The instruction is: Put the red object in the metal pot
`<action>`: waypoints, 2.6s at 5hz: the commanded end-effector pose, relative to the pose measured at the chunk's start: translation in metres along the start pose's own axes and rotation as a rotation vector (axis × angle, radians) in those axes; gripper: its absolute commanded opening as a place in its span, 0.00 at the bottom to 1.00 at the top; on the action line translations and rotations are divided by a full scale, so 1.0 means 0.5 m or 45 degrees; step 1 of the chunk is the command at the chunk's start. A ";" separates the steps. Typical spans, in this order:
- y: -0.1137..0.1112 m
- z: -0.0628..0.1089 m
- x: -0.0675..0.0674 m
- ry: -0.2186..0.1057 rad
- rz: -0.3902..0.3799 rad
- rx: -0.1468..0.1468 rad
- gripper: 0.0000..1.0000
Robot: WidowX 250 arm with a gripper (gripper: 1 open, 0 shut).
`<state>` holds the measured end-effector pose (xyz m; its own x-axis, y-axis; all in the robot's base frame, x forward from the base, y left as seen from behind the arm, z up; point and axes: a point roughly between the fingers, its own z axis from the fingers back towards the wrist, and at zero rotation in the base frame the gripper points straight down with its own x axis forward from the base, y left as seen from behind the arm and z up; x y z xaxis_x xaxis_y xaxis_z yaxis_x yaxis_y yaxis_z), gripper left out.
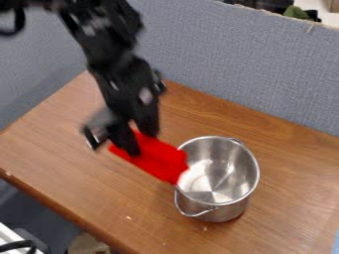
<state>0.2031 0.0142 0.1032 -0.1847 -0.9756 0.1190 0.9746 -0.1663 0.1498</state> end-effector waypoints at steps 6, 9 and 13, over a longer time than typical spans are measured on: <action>0.134 -0.066 0.033 0.054 0.012 0.189 0.00; 0.073 -0.143 0.183 -0.046 0.059 0.190 1.00; 0.056 -0.113 0.143 -0.057 0.022 0.149 1.00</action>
<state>0.2216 -0.0706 0.0546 -0.1810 -0.9700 0.1624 0.9623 -0.1405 0.2329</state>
